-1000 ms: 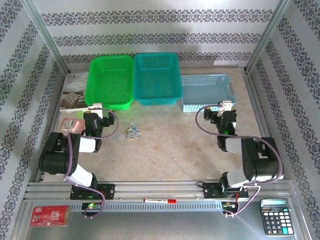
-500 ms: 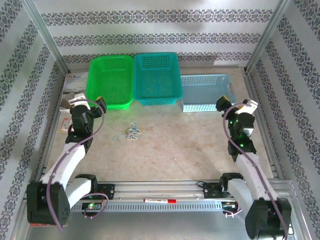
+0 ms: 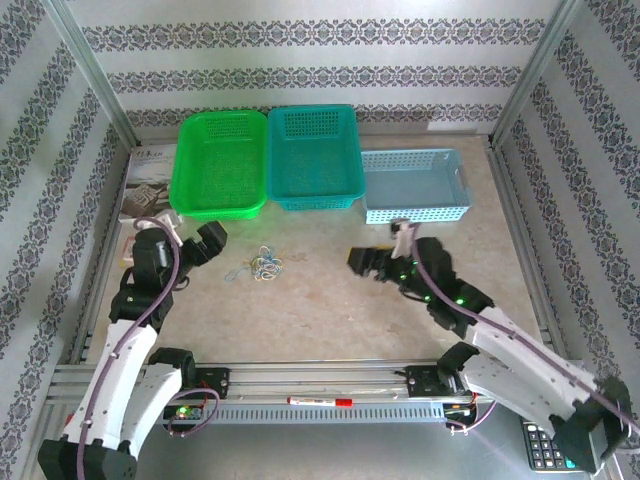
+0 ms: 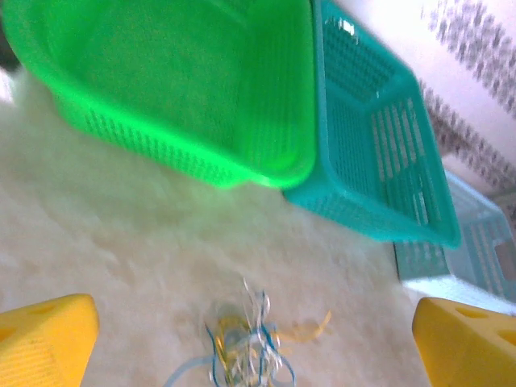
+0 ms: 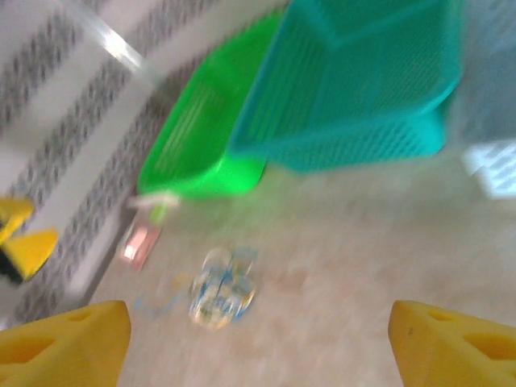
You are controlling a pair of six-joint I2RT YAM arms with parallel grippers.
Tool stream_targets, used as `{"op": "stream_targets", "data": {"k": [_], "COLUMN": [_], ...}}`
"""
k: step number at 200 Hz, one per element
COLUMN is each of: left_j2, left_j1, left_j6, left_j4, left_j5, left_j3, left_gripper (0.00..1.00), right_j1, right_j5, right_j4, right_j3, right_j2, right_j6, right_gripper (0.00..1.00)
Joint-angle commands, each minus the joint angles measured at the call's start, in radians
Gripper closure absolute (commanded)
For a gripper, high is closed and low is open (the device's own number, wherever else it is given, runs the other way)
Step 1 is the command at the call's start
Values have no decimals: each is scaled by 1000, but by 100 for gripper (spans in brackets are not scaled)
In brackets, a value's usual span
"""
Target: Untangle the cables
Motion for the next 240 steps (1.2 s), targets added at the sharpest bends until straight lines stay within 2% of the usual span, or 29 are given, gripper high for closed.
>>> {"op": "stream_targets", "data": {"k": [1,25,51,88,159,215,240], "left_j2": [-6,52,147,208,116,116,117], "left_j1": [-56,-132,-208,-248,-254,-256,-256], "left_j6": [-72,-77,-51,-51,-72,-84,-80], "left_j4": [-80,-69,-75,-73,-94,-75,-70], "left_j5": [4,-50,-110,-113,-123,-111,-111], "left_j3": [-56,-75,-44,-25,-44,-37,-36], "left_gripper": [0,0,0,0,0,0,0], "right_j1": [117,166,176,177,180,179,176], "right_j5": [121,71,13,-37,-82,-95,-97], "right_j4": [47,147,239,296,334,322,312], "right_j3": [-24,39,126,254,408,503,549], "right_j2": [154,367,550,735,938,1037,1086], "right_j6": [57,85,101,110,124,118,111], "right_gripper": [20,26,33,45,62,66,72]}}
